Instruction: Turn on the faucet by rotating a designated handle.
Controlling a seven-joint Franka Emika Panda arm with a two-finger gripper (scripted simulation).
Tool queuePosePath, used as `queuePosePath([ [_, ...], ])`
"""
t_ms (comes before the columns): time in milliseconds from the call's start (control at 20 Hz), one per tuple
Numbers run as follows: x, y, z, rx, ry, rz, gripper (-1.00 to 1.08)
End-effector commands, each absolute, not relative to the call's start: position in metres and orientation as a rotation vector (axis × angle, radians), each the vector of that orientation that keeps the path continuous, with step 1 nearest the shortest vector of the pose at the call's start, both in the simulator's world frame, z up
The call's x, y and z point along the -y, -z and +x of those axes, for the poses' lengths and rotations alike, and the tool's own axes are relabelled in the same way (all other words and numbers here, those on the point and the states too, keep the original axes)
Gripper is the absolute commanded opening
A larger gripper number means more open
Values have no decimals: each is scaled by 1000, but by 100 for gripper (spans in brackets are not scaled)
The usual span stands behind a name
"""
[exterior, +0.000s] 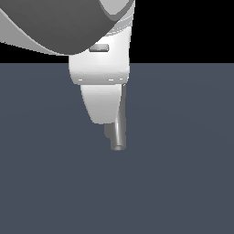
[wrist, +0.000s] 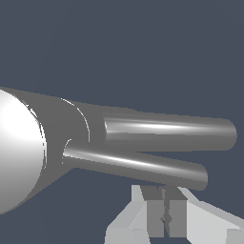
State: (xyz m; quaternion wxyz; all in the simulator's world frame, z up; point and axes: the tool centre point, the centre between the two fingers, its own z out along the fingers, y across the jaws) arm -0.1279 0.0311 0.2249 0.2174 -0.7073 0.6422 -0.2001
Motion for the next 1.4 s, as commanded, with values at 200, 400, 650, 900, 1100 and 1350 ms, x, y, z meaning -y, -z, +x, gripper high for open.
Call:
queuePosePath([
  [200, -13, -223, -128, -1799, 557, -1945, -100],
  [400, -6, -223, -128, -1801, 557, -1944, -100],
  [650, 3, -222, -129, -1803, 556, -1944, -100],
  [900, 13, -221, -129, -1805, 556, -1943, -100],
  [1100, 21, -220, -130, -1807, 556, -1943, -100],
  [1350, 29, -219, -130, -1809, 555, -1942, -100],
])
